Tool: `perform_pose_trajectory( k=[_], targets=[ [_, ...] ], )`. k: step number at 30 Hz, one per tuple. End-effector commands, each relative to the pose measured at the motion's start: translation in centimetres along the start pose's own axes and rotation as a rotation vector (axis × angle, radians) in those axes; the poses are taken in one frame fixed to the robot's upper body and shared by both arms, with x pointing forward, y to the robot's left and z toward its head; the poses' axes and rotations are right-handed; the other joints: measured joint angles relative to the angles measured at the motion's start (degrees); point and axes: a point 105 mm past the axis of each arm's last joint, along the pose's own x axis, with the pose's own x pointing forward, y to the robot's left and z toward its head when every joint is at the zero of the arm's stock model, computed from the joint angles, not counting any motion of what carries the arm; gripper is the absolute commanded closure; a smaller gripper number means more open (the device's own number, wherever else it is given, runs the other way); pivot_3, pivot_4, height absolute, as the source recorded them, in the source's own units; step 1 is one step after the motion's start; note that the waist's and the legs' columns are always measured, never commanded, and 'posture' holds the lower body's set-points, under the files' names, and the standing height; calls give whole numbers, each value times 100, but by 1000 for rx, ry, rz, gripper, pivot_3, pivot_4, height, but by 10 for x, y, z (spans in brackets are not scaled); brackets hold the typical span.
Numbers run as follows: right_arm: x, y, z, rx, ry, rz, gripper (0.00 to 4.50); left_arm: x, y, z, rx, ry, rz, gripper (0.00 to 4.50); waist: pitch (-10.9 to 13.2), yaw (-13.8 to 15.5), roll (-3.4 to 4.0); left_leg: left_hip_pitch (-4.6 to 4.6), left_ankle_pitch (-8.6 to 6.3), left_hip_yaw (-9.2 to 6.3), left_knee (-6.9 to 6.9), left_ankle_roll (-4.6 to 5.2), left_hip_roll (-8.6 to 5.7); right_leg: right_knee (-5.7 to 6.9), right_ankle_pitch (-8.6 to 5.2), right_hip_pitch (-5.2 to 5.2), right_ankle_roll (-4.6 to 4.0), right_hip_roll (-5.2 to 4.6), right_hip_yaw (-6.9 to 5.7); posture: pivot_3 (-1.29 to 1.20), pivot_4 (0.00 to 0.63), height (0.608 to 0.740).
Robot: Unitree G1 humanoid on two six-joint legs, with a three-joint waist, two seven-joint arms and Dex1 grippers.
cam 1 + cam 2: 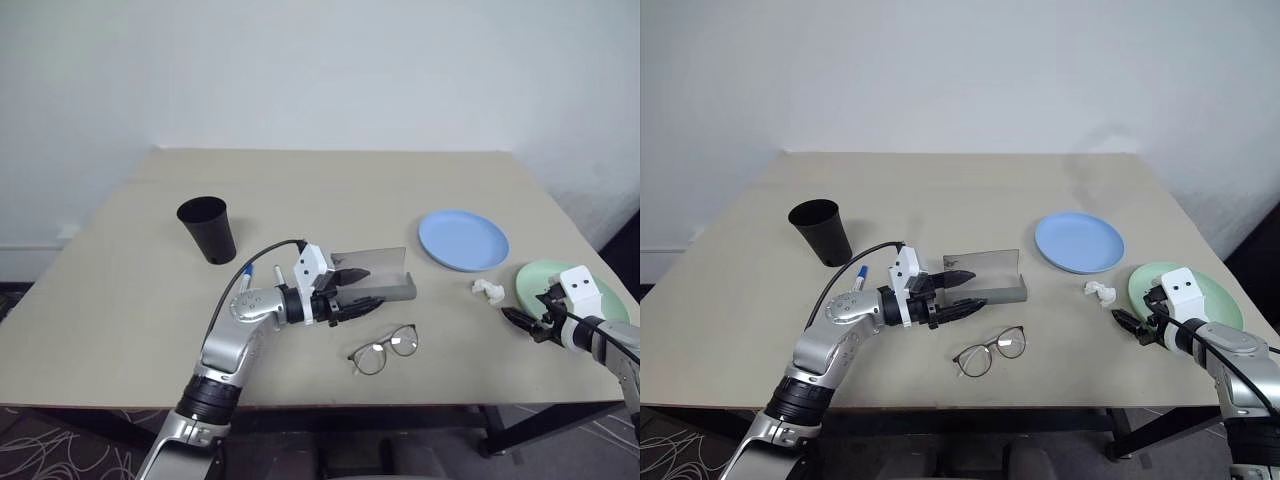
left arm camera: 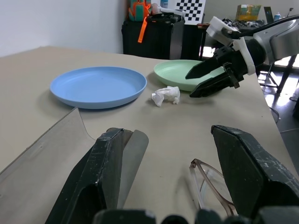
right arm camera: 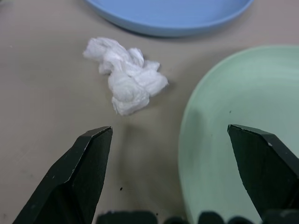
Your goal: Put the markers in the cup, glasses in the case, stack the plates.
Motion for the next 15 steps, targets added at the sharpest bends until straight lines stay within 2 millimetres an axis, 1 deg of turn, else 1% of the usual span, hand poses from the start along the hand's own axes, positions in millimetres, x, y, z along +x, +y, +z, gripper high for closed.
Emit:
perform_pose_trajectory(
  k=[1, 4, 7, 8, 15],
  targets=[
    [-1, -15, 10, -1, 13, -46, 210, 4, -2, 12, 47, -25, -20, 1384, 0, -2, 0, 0, 0, -1, 0, 0, -2, 0, 0, 0, 0, 0, 0, 0, 0, 732],
    [1, -16, 10, 8, 23, -51, 210, 4, -2, 12, 54, -21, -21, 1384, 0, 0, 0, 0, 0, -3, 0, 0, -5, 2, 0, 0, 0, 3, -2, 0, 0, 732],
    [3, -17, 13, 21, 18, -55, 772, 4, -2, 11, 60, -14, -17, 1356, 0, 0, 1, 0, 0, -4, 0, 0, -7, 3, 0, 0, 0, 4, -2, 0, 0, 732],
    [4, -17, 13, 24, 16, -55, 1015, 4, -2, 11, 60, -13, -17, 1356, 0, 0, 1, 0, 0, -4, 0, 0, -8, 3, 0, 0, 0, 4, -2, 0, 0, 732],
    [5, -18, 17, 23, 13, -57, 3445, 4, 0, 11, 63, -10, -13, 1356, 0, -1, 1, 0, 0, -2, 0, 0, -7, 2, 0, 0, 0, 3, -1, 0, 0, 732]
  ],
)
